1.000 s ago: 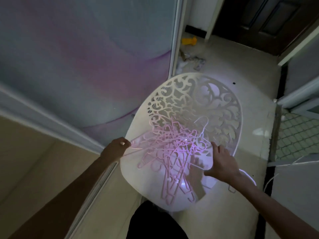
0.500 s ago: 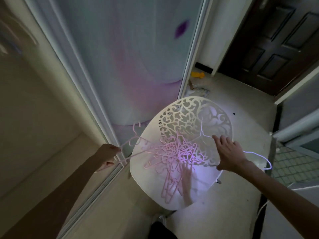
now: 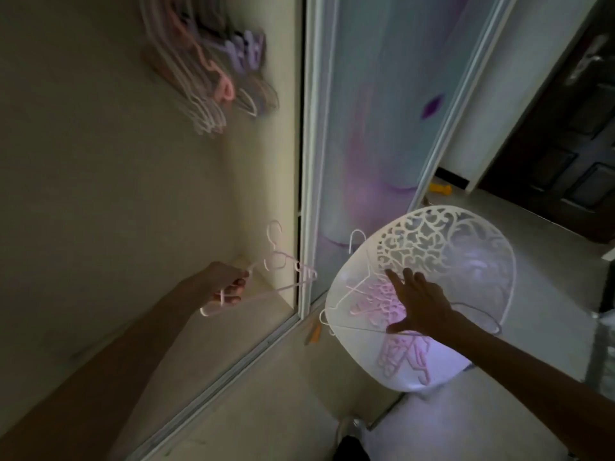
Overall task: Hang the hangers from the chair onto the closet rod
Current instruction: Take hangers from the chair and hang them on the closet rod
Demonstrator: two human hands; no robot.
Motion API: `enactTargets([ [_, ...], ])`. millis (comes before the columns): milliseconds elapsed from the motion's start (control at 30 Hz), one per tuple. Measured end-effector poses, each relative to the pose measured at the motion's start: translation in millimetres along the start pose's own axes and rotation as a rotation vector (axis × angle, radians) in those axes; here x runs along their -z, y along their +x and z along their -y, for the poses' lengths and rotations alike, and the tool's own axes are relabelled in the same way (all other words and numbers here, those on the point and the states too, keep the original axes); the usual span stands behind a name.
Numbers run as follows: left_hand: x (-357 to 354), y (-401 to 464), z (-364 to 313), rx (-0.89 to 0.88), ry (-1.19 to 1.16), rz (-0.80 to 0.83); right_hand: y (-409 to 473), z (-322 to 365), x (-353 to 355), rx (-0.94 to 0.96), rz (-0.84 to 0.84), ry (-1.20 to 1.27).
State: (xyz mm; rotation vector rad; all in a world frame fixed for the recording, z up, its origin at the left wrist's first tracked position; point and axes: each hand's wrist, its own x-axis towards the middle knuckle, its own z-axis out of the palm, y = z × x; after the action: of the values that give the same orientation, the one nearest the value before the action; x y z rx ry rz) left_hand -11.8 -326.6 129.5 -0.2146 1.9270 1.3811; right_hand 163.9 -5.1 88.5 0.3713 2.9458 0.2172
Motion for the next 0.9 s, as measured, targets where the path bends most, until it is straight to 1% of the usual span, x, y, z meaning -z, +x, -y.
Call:
enactTargets([
  [67,33.8,-22.4,8.9,-0.016,-0.054,0.007,8.0,41.4,12.1,0.072,-0.065,0.030],
  [133,66.5,-43.5,12.6,-0.028,-0.131,0.043,12.3,87.0,49.8,0.103,-0.217,0.014],
  [167,79.1,-52.2,12.1,-0.037,-0.188,0.055,16.3,105.3,66.9,0.099,-0.237,0.068],
  [233,100.5,-65.3,7.5,-0.058,-0.303,0.045,31.5,132.7,96.0,0.060,-0.192,0.173],
  [300,122.4,-78.6,1.1,-0.118,-0.340,-0.001,52.3,158.0,118.3,0.070,-0.151,0.229],
  [367,139.3,-88.7,-7.4,-0.146,-0.249,-0.091,70.7,180.1,143.2,0.100,-0.221,0.268],
  [400,151.2,-95.0,-14.3,-0.155,-0.207,-0.161,84.2,192.6,160.0,0.132,-0.278,0.288],
  [433,152.6,-96.8,-14.2,-0.142,-0.174,-0.207,87.5,198.0,165.0,0.133,-0.293,0.308],
  [467,167.8,-100.8,-25.4,-0.152,-0.155,-0.274,105.2,213.5,187.3,0.183,-0.350,0.307],
  [533,173.7,-97.7,-32.0,-0.127,-0.120,-0.316,114.5,223.3,207.3,0.202,-0.387,0.318],
  [600,192.6,-95.1,-50.7,-0.147,-0.154,-0.387,139.4,242.0,242.3,0.271,-0.459,0.341],
  [767,218.6,-89.6,-100.5,-0.207,-0.186,-0.577,188.4,266.5,310.3,0.351,-0.588,0.375],
  [900,235.7,-82.3,-138.8,-0.257,-0.192,-0.670,232.5,280.5,355.8,0.383,-0.669,0.366],
])
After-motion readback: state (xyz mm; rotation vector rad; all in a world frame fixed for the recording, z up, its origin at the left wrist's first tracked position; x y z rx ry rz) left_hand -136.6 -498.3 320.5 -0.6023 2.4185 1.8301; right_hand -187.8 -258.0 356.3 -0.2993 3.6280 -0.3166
